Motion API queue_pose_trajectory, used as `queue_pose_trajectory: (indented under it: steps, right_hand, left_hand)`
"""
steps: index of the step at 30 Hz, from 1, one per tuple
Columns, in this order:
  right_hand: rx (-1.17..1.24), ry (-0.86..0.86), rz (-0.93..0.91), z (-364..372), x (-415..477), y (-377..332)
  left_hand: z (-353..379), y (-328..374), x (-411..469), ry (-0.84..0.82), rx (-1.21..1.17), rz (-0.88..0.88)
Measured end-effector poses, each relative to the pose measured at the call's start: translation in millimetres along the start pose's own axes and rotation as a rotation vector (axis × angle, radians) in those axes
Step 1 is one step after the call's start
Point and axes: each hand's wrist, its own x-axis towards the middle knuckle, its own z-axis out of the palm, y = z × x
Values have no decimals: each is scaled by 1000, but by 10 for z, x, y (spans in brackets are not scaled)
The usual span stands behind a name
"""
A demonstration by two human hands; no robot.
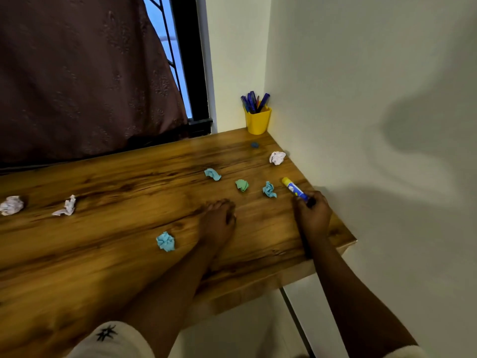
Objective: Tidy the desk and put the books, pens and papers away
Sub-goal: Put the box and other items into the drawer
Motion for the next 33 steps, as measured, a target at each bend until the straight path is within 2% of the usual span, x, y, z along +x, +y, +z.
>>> queue_pose_trajectory:
  steps: [5, 7, 9, 11, 13, 17, 22, 28, 30, 33]
  right_hand:
    - [148, -107, 150, -308, -653, 47]
    - [232, -175, 168, -358, -1097, -39]
    - [311, -283, 171, -327, -1622, -177]
    - [366, -392, 162, -240, -2255, -361]
    - [419, -471, 166, -141, -2889, -566]
    - [448, -739, 153, 1, -4027, -941]
    - [303, -1089, 14, 262, -5193, -1439]
    - [50, -1363, -200, 890, -6052, -2013]
    - [-7, -1463, -245, 1134, -6190, -2080]
    - [-161, -1591, -366, 1475, -6385, -2129]
  left_hand:
    - [-48, -146, -569, 16, -200, 58]
    - [-135, -159, -884, 24, -325, 28]
    - [-284, -146, -1214, -29, -597, -91]
    - [-488, -206, -1620, -73, -994, -187]
    - [-733, -417, -2101, 12, -1208, -224]
    - [-1249, -1094, -3217, 232, -1304, -304]
    - [-1888, -1922, -4457, 439, -1221, -390]
    - [-2341, -2581, -5338, 510, -921, -451]
    - [-2387, -2871, -5544, 495, -664, -474]
    - [-2331, -3376, -5927, 412, -78, -608]
